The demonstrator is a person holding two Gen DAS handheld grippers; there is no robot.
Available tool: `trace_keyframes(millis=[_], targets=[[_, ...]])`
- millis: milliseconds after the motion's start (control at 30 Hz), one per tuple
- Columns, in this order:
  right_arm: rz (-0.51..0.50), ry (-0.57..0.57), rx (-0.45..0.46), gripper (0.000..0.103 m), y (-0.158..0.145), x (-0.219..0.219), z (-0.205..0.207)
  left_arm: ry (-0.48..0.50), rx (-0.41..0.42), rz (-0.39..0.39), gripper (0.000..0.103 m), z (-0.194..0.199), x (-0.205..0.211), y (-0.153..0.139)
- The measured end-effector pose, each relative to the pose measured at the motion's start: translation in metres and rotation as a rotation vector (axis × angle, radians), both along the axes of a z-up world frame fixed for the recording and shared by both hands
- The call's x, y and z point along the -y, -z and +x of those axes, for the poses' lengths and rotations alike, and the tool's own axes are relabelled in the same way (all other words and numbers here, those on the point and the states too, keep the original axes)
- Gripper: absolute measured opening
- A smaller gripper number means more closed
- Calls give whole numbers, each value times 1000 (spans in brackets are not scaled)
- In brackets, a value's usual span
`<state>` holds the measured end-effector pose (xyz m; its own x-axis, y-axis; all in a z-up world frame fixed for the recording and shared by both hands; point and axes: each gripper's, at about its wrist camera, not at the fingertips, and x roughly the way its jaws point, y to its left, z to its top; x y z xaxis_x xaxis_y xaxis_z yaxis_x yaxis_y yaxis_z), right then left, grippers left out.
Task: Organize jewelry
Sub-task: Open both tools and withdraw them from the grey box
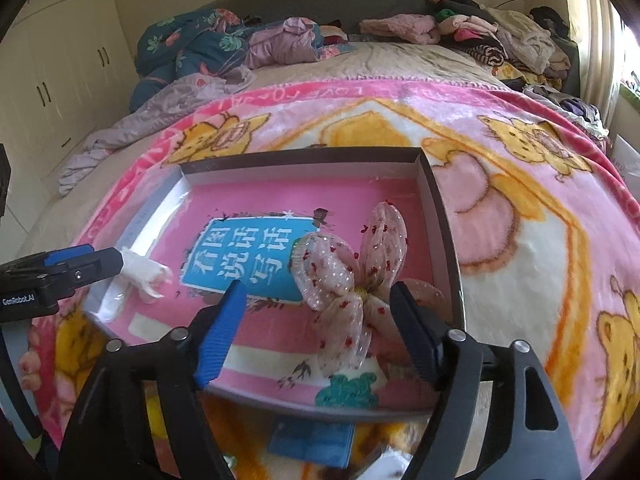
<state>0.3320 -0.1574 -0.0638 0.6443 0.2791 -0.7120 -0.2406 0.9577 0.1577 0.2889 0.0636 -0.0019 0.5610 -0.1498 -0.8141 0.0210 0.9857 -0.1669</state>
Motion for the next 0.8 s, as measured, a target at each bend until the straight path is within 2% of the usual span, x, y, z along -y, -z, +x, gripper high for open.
trace_keyframes(millis=[67, 133, 800], targets=[[-2, 3, 9, 77, -4, 0, -6, -6, 6, -3, 85, -6, -2, -4], [0, 3, 18, 78, -10, 1, -14, -10, 15, -7, 89, -14, -3, -8], [13, 8, 118, 91, -54, 7, -94, -21, 111, -2, 90, -84, -6, -48]])
